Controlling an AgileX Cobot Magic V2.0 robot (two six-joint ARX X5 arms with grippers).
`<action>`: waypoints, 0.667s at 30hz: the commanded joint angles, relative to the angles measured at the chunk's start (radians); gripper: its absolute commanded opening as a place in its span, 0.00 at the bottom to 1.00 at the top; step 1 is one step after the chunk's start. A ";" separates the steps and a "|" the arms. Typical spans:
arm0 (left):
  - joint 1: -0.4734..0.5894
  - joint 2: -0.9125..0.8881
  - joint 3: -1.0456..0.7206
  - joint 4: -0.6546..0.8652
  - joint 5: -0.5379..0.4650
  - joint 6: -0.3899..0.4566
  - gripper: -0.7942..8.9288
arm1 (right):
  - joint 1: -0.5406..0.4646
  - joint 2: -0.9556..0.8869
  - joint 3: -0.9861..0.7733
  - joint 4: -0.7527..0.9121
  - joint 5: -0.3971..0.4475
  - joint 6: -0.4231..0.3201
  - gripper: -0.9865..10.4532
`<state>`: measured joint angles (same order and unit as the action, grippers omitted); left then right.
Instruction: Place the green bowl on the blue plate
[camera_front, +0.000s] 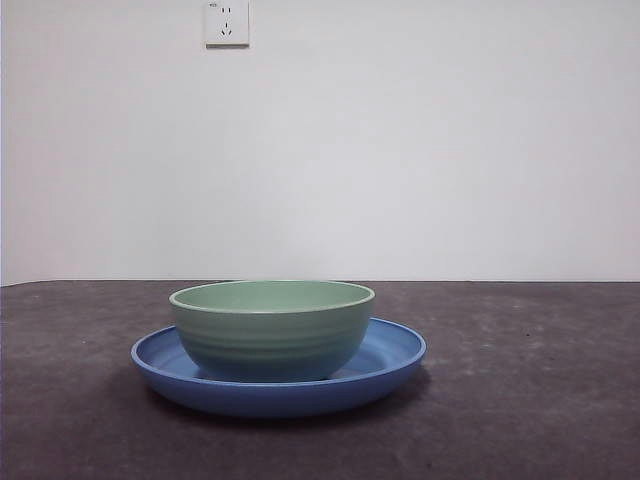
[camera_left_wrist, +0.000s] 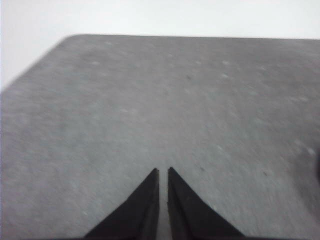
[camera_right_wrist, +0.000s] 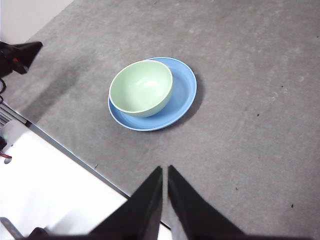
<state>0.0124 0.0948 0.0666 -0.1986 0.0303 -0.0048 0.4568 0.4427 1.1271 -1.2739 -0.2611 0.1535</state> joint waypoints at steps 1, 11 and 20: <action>-0.003 -0.008 -0.020 0.010 0.007 0.003 0.11 | 0.005 0.004 0.016 0.012 0.000 -0.009 0.10; -0.003 -0.037 -0.055 0.009 0.007 -0.006 0.11 | 0.005 0.004 0.016 0.013 0.000 -0.008 0.10; -0.015 -0.066 -0.055 0.005 -0.036 -0.047 0.11 | 0.005 0.004 0.016 0.013 0.000 -0.008 0.10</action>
<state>-0.0002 0.0311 0.0322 -0.1822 0.0036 -0.0284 0.4568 0.4427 1.1271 -1.2736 -0.2607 0.1535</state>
